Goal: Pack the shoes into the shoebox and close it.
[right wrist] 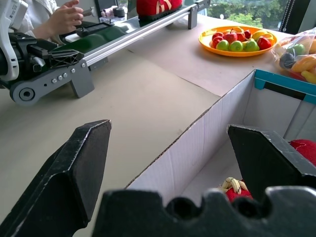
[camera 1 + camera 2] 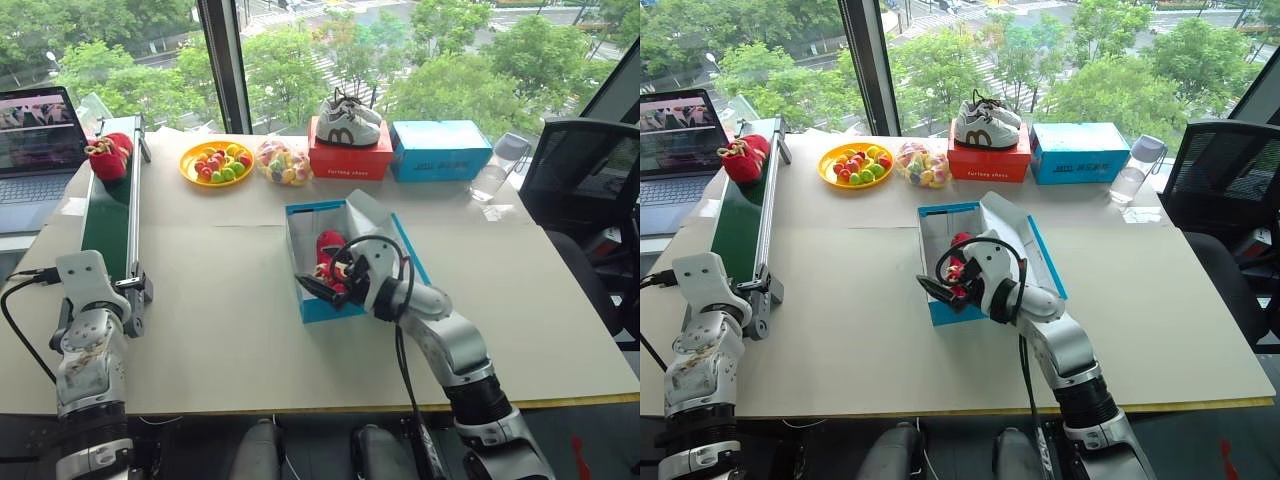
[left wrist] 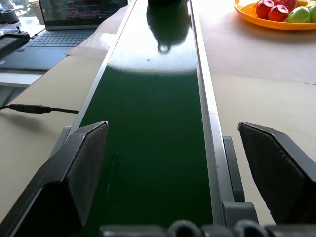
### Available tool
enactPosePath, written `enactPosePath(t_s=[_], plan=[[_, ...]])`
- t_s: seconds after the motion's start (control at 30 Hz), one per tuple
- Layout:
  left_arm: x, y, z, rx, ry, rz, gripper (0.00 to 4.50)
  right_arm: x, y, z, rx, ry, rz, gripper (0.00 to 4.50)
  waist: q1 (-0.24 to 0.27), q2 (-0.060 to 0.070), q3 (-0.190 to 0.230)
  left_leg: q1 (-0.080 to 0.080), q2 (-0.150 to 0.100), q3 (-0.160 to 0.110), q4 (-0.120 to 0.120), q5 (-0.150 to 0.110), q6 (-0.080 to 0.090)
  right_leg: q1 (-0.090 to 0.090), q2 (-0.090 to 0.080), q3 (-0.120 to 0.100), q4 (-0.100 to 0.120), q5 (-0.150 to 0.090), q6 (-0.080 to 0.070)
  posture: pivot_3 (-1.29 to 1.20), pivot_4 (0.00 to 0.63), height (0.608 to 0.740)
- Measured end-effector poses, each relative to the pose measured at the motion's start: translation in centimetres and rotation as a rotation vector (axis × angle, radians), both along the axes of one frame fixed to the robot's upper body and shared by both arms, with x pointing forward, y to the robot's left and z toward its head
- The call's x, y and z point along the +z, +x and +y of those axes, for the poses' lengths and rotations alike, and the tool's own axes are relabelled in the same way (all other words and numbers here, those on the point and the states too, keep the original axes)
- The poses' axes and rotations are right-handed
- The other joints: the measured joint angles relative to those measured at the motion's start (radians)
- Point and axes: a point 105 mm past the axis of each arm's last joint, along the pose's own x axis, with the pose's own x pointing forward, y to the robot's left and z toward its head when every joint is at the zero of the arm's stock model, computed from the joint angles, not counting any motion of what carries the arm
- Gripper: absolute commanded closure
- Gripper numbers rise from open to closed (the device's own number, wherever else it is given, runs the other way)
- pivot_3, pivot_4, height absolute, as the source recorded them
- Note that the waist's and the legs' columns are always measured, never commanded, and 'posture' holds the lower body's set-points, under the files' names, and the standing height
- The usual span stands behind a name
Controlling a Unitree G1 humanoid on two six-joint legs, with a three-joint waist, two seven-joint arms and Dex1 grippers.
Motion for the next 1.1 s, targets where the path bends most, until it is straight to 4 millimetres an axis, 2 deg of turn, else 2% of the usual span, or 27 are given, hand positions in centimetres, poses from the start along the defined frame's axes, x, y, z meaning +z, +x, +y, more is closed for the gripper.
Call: enactPosePath(t_s=[1.1], plan=[[0.28,-0.06,0.49,0.037,-0.004,-0.001,0.0,-0.12,0.17,-0.06,-0.019,-0.011,-0.004,0.04,-0.001,0.0,0.0,0.0,0.0,0.0,0.0,0.0,0.0,0.0,0.0,0.0,0.0,0.0,0.0,0.0,0.15,0.74]])
